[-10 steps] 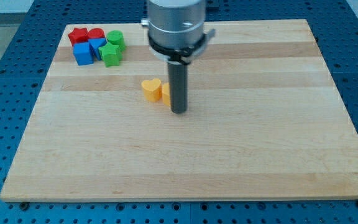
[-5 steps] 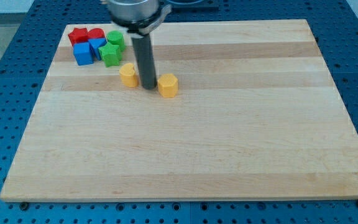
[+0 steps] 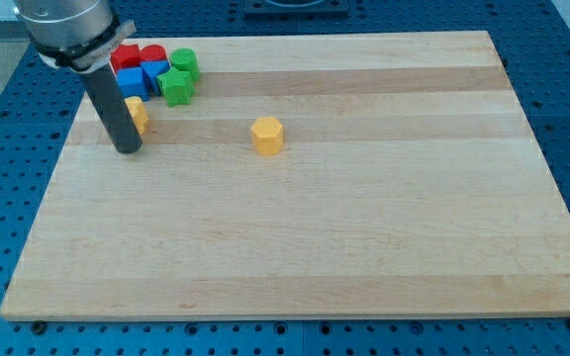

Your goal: Push yellow blocks into the group of blocks

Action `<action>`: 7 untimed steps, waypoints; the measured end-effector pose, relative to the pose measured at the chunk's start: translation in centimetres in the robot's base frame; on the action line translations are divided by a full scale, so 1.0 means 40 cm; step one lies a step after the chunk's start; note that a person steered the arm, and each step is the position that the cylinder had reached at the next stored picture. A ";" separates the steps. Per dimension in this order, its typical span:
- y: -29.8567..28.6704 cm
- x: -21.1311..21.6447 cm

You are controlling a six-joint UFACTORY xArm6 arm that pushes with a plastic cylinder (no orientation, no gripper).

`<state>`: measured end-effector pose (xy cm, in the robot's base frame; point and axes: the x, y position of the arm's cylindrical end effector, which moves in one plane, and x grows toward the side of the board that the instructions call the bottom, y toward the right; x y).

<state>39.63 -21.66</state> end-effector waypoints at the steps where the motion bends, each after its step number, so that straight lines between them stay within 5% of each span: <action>1: 0.008 -0.075; 2: 0.191 -0.025; 4: 0.539 -0.121; 5: 0.603 0.031; 7: 0.255 -0.047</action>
<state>37.75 -11.47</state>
